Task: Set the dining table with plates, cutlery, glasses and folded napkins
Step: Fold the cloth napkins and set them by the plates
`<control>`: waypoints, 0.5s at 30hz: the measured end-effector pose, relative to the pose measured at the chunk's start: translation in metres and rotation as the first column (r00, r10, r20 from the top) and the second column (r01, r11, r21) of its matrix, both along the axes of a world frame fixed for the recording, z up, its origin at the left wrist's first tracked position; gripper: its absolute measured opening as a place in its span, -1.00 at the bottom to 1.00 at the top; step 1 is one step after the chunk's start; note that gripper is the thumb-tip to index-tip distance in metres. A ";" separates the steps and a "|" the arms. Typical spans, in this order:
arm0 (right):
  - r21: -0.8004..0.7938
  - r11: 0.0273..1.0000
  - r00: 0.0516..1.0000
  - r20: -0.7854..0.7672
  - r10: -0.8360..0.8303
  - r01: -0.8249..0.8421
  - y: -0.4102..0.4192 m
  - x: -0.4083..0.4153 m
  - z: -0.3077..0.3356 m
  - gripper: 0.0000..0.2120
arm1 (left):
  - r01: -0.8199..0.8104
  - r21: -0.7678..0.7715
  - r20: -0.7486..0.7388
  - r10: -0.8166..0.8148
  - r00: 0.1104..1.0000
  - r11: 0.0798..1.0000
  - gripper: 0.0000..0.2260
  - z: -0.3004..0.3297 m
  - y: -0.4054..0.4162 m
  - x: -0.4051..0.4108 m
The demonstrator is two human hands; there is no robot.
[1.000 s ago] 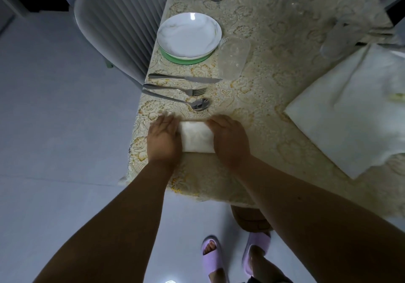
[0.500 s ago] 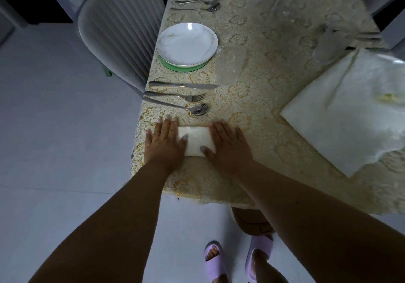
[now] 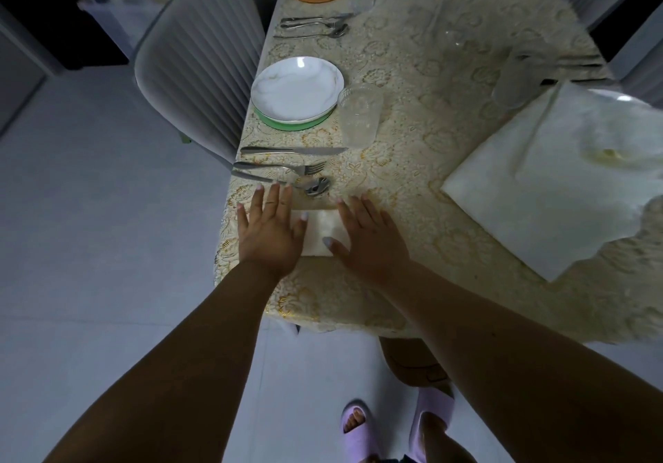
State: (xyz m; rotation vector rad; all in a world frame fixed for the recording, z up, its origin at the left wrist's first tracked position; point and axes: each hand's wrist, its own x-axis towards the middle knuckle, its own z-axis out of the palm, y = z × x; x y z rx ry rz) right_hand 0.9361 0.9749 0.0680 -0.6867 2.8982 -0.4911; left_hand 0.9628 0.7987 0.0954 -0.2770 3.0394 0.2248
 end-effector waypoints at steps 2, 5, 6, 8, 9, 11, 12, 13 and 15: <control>-0.054 0.998 0.999 -0.031 -0.034 0.032 0.009 -0.003 0.005 -0.21 | 0.033 0.007 -0.055 -0.033 0.998 0.999 -0.42 0.007 0.017 -0.003; -0.122 0.981 0.981 -0.107 -0.163 0.150 0.037 -0.017 0.014 -0.29 | 0.118 0.062 -0.122 -0.109 0.986 0.991 -0.30 0.017 0.055 -0.017; -0.133 0.971 0.966 -0.136 -0.218 0.200 0.050 -0.022 0.017 -0.31 | 0.146 0.079 -0.129 -0.135 0.982 0.986 -0.26 0.020 0.070 -0.024; -0.165 0.945 0.935 -0.174 -0.310 0.283 0.080 -0.033 0.026 -0.34 | 0.197 0.114 -0.142 -0.180 0.973 0.974 -0.24 0.025 0.100 -0.038; -0.196 0.928 0.920 -0.178 -0.350 0.316 0.096 -0.038 0.030 -0.37 | 0.220 0.135 -0.155 -0.199 0.968 0.966 -0.25 0.027 0.116 -0.045; -0.235 0.889 0.886 -0.162 -0.435 0.393 0.130 -0.049 0.037 -0.48 | 0.260 0.177 -0.167 -0.231 0.958 0.949 -0.30 0.031 0.146 -0.059; -0.249 0.865 0.859 -0.170 -0.483 0.436 0.146 -0.055 0.039 -0.52 | 0.277 0.195 -0.164 -0.247 0.955 0.941 -0.34 0.032 0.160 -0.066; -0.268 0.835 0.823 -0.193 -0.535 0.480 0.163 -0.061 0.040 -0.56 | 0.295 0.209 -0.160 -0.265 0.951 0.932 -0.37 0.033 0.175 -0.072; -0.325 0.747 0.724 -0.213 -0.656 0.581 0.198 -0.071 0.045 -0.62 | 0.332 0.231 -0.165 -0.300 0.940 0.915 -0.38 0.036 0.203 -0.085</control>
